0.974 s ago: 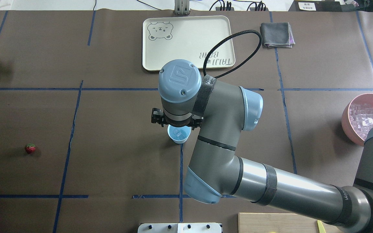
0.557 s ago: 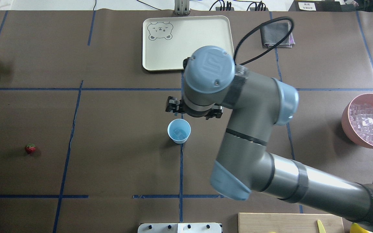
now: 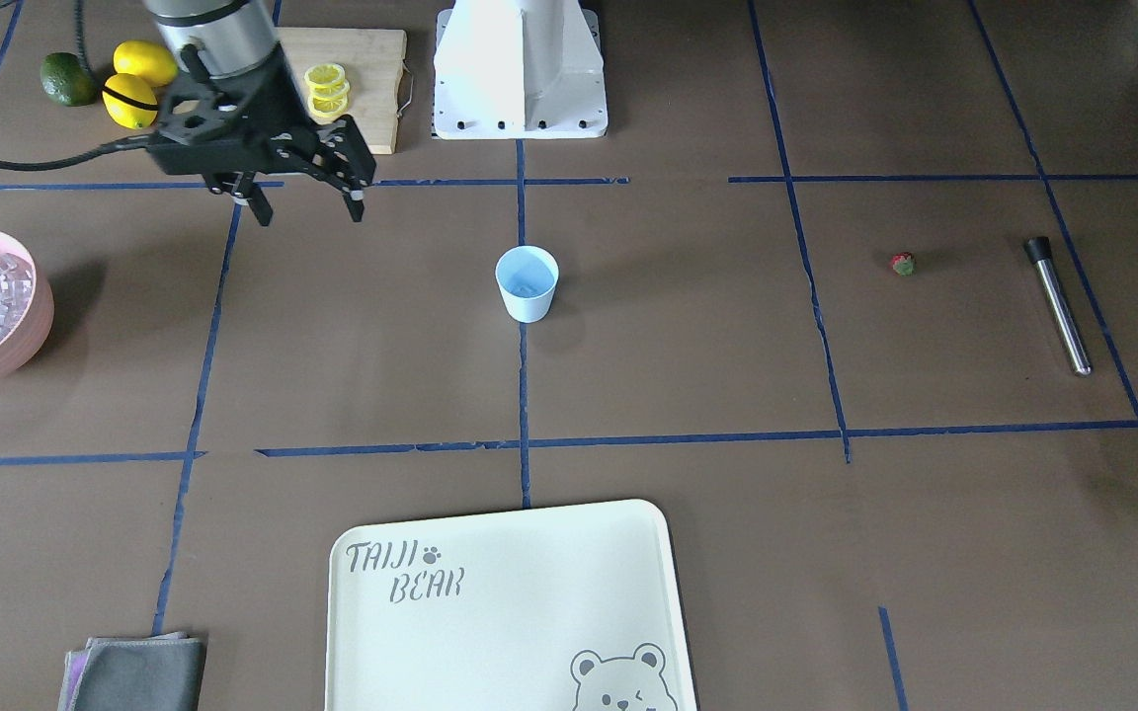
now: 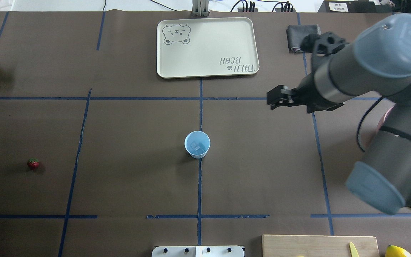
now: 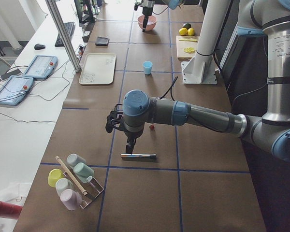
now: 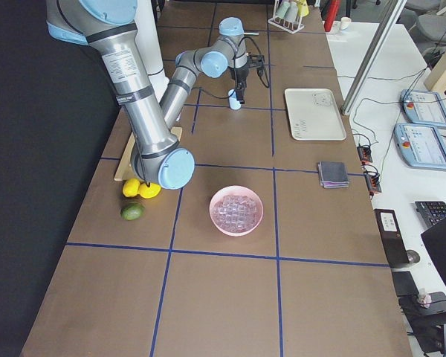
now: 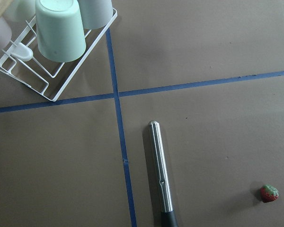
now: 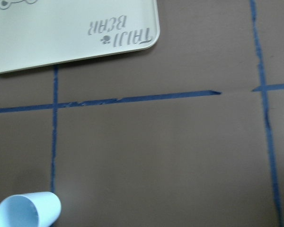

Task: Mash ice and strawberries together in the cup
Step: 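Move the right gripper back over the pink bowl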

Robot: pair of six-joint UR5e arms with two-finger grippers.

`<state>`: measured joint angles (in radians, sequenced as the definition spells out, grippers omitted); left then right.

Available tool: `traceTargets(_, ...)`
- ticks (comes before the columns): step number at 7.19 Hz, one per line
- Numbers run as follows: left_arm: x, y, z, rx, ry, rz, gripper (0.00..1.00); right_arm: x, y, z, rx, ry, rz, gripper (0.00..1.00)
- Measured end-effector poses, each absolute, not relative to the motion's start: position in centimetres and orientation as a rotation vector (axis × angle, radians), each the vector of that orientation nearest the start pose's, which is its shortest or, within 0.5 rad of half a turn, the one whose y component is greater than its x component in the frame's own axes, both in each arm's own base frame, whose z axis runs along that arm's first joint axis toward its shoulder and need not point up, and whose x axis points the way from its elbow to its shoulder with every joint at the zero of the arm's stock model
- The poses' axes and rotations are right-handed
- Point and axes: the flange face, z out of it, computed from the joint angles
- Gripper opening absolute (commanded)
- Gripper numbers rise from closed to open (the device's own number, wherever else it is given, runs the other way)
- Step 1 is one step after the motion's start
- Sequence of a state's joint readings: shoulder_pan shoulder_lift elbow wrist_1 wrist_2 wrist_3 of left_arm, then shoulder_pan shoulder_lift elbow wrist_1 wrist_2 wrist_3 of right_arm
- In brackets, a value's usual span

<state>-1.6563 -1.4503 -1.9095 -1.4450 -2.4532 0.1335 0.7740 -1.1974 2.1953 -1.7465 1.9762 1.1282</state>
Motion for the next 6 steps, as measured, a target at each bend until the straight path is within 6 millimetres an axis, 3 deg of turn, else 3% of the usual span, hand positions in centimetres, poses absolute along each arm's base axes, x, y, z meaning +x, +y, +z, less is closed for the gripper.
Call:
traceTargets(1, -9.3, -43.0, 55.2, 0.184, 0.867, 0.087, 1.00, -24.6, -42.1, 24.8, 0.148, -0.866, 0.133, 0.99)
traceTargets(3, -9.3, -42.7, 54.8, 0.191, 0.867, 0.089, 1.00, -17.8, -41.8, 32.4, 0.168, -0.835, 0.118, 0.99)
traceTargets(5, -9.3, -42.7, 54.4, 0.197, 0.867, 0.091, 1.00, -12.5, -42.5, 40.9, 0.141, -0.883, 0.113, 0.99)
traceTargets(6, -9.3, -42.7, 54.2, 0.200, 0.866, 0.092, 1.00, -10.8, -43.1, 44.5, 0.116, -0.895, 0.117, 0.99)
